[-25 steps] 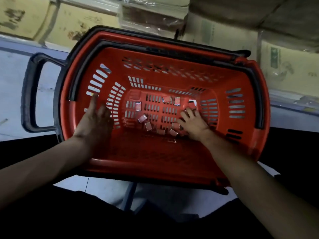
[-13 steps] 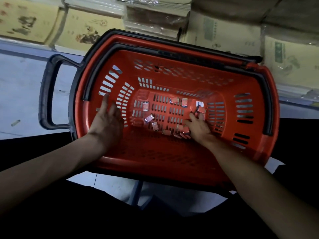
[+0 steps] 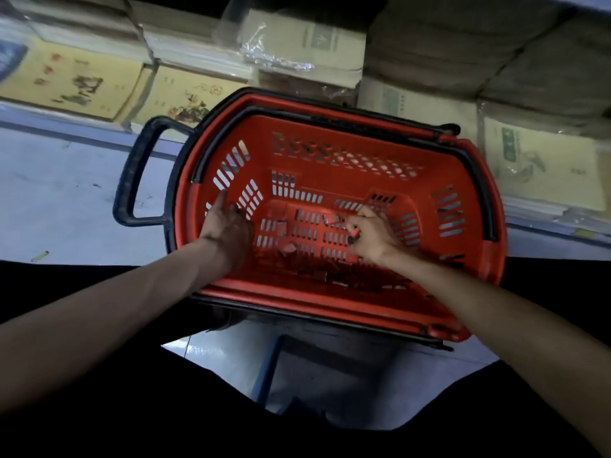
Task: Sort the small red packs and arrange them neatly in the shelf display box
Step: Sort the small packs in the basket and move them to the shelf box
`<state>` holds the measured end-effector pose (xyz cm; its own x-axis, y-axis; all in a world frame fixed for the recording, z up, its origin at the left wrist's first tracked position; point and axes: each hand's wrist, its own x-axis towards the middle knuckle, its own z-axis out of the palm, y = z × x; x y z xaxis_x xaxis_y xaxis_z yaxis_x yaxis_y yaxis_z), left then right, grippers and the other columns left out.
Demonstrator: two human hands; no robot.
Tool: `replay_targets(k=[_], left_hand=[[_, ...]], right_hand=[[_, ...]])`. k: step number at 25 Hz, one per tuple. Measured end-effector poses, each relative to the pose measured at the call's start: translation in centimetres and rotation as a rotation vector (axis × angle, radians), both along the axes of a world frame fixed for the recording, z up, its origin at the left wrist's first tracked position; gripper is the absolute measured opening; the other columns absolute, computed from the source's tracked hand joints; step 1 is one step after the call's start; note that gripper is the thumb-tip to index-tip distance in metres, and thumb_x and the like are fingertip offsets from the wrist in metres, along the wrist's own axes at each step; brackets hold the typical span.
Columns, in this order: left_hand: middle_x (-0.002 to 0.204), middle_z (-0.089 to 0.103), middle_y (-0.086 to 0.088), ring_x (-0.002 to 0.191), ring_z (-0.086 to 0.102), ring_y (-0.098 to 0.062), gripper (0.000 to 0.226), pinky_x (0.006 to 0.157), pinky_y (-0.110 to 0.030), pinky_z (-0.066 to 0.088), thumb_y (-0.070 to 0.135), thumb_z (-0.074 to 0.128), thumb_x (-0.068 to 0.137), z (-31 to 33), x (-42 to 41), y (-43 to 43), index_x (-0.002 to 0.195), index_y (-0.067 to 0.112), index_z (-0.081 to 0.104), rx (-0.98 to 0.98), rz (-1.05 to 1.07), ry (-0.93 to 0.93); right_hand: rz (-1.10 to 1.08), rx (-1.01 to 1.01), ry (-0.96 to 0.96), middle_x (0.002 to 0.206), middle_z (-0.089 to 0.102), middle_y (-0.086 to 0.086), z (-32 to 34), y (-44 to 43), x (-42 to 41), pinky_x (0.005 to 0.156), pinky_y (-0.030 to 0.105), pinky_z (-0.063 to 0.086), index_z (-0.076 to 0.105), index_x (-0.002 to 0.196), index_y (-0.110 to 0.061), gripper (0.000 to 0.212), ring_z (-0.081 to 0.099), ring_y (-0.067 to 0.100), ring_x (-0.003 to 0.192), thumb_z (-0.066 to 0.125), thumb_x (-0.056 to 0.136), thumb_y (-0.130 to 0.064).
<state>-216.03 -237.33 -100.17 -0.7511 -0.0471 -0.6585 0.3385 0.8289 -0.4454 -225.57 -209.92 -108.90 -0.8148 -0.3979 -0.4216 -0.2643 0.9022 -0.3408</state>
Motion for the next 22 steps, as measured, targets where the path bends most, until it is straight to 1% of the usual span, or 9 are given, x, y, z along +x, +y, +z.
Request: replay_targets(k=[4,6,8,9,11,13,14,17,22], left_hand=[[0.153,0.051,-0.008,0.145,0.04,-0.031,0.06,0.124,-0.057,0.015,0.051,0.041,0.101,0.4,-0.7,0.1,0.155,0.026,0.038,0.088,0.032,0.051],[0.15,0.053,-0.01,0.142,0.044,-0.032,0.069,0.122,-0.053,0.024,0.058,0.041,0.1,1.2,-1.3,0.2,0.16,0.027,0.027,0.258,0.108,0.121],[0.145,0.058,-0.011,0.136,0.052,-0.033,0.068,0.115,-0.049,0.036,0.058,0.043,0.098,1.7,-2.5,0.8,0.158,0.028,0.03,0.54,0.26,0.233],[0.141,0.062,-0.011,0.132,0.057,-0.033,0.066,0.111,-0.046,0.043,0.059,0.045,0.096,2.6,-3.0,1.5,0.155,0.029,0.037,0.769,0.425,0.262],[0.129,0.07,-0.008,0.115,0.068,-0.028,0.054,0.098,-0.044,0.054,0.061,0.047,0.095,5.2,-4.3,4.0,0.138,0.031,0.058,1.371,1.005,0.248],[0.108,0.072,-0.005,0.091,0.071,-0.023,0.043,0.082,-0.045,0.06,0.059,0.046,0.1,8.4,-5.2,6.8,0.116,0.027,0.068,1.851,1.58,-0.036],[0.101,0.071,-0.006,0.085,0.072,-0.023,0.043,0.078,-0.046,0.061,0.057,0.044,0.101,9.9,-5.6,7.8,0.111,0.023,0.068,2.007,1.724,-0.188],[0.093,0.072,-0.008,0.081,0.073,-0.025,0.043,0.073,-0.041,0.062,0.049,0.038,0.1,12.5,-6.8,9.6,0.102,0.018,0.068,2.181,1.874,-0.292],[0.069,0.069,-0.006,0.058,0.071,-0.021,0.038,0.055,-0.028,0.059,0.039,0.041,0.1,15.1,-10.2,10.5,0.084,0.014,0.065,2.294,1.969,-0.126]], right_hand=[[0.031,-0.16,0.076,0.097,0.051,0.0,5.2,-1.1,0.1,0.077,0.029,0.036,0.06,0.078,-0.019,0.027,0.05,0.021,0.085,0.08,0.063,-0.009],[0.031,-0.266,0.085,0.095,0.051,0.002,8.1,-2.0,0.0,0.073,0.03,0.037,0.059,0.076,-0.017,0.027,0.05,0.022,0.082,0.08,0.061,-0.007],[0.02,-0.374,0.094,0.094,0.048,0.001,11.5,-3.2,-0.2,0.071,0.03,0.042,0.056,0.075,-0.019,0.03,0.052,0.017,0.08,0.08,0.061,-0.006],[0.032,-0.424,0.101,0.094,0.046,0.0,13.4,-3.8,-0.2,0.068,0.023,0.042,0.056,0.076,-0.02,0.032,0.05,0.012,0.079,0.08,0.061,-0.006],[0.073,-0.491,0.129,0.095,0.042,0.0,17.1,-4.7,-0.1,0.064,0.013,0.038,0.056,0.079,-0.018,0.031,0.045,0.008,0.077,0.08,0.062,-0.006],[0.126,-0.503,0.143,0.098,0.042,0.001,20.1,-5.5,0.0,0.064,0.014,0.039,0.056,0.084,-0.019,0.03,0.046,0.01,0.079,0.077,0.065,-0.009],[0.156,-0.493,0.158,0.099,0.041,0.0,21.3,-5.8,-0.1,0.065,0.016,0.039,0.055,0.087,-0.02,0.03,0.046,0.011,0.082,0.075,0.067,-0.011],[0.206,-0.475,0.193,0.103,0.04,-0.001,23.4,-5.9,-1.0,0.075,0.025,0.044,0.053,0.094,-0.021,0.03,0.047,0.013,0.092,0.07,0.072,-0.011],[0.24,-0.377,0.303,0.109,0.053,-0.006,26.0,-5.8,-4.1,0.088,0.036,0.051,0.067,0.106,-0.026,0.03,0.054,0.013,0.102,0.073,0.079,-0.014]])
